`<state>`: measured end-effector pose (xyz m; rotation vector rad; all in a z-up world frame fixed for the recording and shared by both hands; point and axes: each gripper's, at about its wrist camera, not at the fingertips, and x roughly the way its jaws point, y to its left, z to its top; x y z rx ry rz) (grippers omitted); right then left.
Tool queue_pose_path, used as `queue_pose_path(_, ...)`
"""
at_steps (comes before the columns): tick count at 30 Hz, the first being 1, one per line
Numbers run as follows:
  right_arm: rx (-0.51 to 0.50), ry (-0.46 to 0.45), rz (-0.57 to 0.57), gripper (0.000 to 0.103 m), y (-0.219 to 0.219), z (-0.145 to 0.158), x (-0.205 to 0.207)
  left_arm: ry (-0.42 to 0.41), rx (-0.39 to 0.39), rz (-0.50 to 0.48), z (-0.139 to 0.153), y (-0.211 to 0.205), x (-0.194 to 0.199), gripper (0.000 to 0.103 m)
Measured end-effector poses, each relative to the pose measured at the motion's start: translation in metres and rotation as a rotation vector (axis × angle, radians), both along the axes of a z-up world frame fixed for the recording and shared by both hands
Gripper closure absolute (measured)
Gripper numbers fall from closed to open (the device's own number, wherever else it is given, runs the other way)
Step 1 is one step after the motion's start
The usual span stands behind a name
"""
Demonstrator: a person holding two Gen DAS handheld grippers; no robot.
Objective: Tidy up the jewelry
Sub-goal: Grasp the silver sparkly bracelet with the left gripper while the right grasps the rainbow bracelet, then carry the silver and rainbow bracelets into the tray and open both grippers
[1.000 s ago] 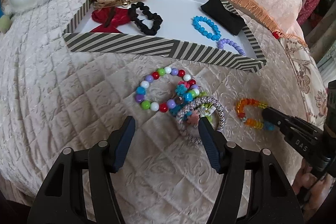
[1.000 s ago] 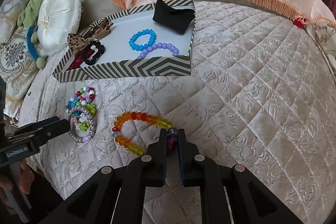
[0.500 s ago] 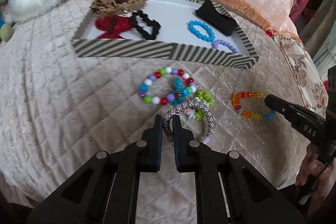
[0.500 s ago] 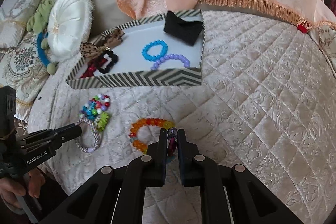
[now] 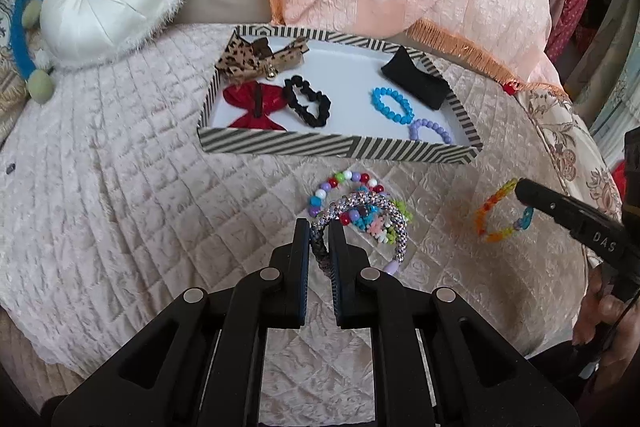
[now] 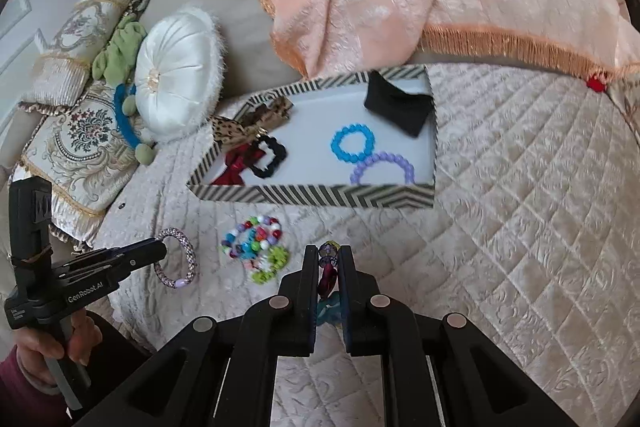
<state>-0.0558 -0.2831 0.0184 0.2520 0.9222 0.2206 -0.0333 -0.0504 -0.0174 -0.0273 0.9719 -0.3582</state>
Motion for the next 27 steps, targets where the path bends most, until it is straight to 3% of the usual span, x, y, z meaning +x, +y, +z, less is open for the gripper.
queue_pose_path(12,-0.077,-0.032,0.048,0.094,0.014,0.032,0.005,-0.062,0.019,0.014,0.022,0.008,-0.003,0.095)
queue_pose_path(27,-0.111,-0.028,0.093,0.094,0.029,0.037,0.024,-0.095,0.055,0.017,0.031,0.006,0.017,0.095)
